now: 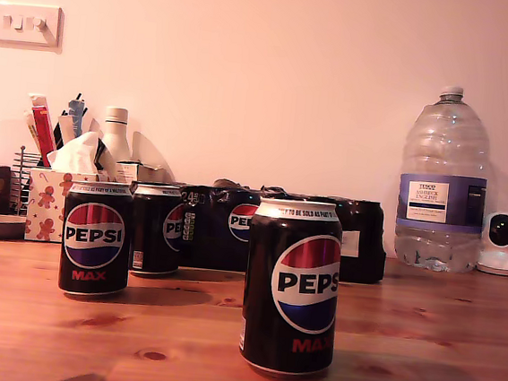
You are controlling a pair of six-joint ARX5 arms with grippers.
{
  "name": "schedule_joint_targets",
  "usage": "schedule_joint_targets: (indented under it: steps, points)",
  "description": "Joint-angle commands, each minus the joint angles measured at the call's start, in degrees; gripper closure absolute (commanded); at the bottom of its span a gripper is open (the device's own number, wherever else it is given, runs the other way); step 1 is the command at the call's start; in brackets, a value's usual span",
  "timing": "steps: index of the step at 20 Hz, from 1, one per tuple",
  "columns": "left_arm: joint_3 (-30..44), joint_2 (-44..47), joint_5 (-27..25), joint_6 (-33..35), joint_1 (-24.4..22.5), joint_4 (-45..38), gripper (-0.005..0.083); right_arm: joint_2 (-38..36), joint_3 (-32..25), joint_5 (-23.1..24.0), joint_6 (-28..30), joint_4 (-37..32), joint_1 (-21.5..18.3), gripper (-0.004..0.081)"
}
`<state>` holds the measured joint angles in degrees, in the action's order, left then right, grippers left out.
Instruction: Stack up the Pepsi cans on top of each other
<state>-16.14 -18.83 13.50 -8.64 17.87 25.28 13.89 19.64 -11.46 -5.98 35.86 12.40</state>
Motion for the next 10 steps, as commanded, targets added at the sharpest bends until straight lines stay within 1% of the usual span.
schedule_joint_targets:
  steps: [1, 6, 10]
  points:
    - [1.2, 0.2, -3.3, 3.0, 0.0, -3.9, 0.0793, 0.4, -0.9, 3.1, 3.1, -16.3, 0.0, 0.0782]
    - [1.2, 0.2, -3.3, 3.0, 0.0, -3.9, 0.0793, 0.4, -0.9, 3.0, 3.5, -16.3, 0.0, 0.0782]
    - [1.2, 0.2, -3.3, 3.0, 0.0, -3.9, 0.0793, 0.4, -1.1, 3.1, 4.9, -17.4, -0.1, 0.0782]
